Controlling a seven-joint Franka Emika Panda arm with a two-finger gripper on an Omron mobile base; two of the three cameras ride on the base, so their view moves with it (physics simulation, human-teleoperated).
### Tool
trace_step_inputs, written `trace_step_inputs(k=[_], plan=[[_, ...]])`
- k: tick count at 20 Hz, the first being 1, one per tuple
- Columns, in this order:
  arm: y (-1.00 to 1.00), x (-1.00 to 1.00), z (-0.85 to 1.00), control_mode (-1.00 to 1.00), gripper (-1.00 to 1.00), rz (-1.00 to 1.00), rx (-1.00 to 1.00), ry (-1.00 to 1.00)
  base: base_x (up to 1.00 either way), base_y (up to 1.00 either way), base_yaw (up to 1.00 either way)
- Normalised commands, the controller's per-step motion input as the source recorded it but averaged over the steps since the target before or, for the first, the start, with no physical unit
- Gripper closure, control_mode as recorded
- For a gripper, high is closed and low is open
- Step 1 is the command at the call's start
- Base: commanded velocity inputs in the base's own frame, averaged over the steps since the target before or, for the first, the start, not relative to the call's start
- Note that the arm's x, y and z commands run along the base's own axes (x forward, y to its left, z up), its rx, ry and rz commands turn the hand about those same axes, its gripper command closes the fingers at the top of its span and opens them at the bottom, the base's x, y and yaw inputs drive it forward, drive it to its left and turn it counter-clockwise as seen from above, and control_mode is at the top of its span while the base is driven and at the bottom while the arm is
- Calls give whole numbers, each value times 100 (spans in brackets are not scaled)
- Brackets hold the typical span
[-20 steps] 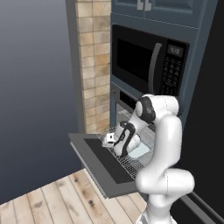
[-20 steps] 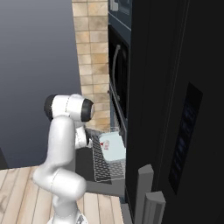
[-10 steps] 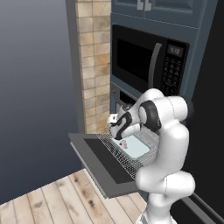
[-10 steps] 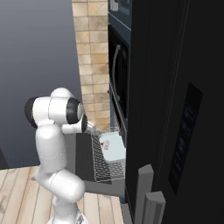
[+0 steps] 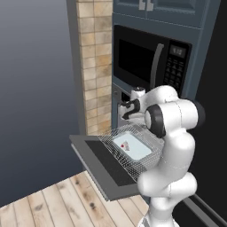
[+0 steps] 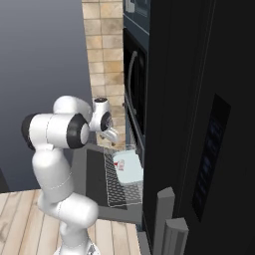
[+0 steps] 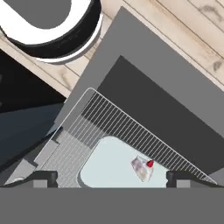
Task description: Take the baked cake out of the oven and place it on the plate for cooling. Then close the oven door.
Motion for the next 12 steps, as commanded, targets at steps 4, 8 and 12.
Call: trace_step_inputs(k=[4,8,12], plan=[[-18,-41,-12,-100,-100,-16,-11,29,0,0,0],[9,-55,-45,-100,-100,-8,-3,-7,0,0,0],[14,-46,-66,-100,-100,-7,0,-15,0,0,0]])
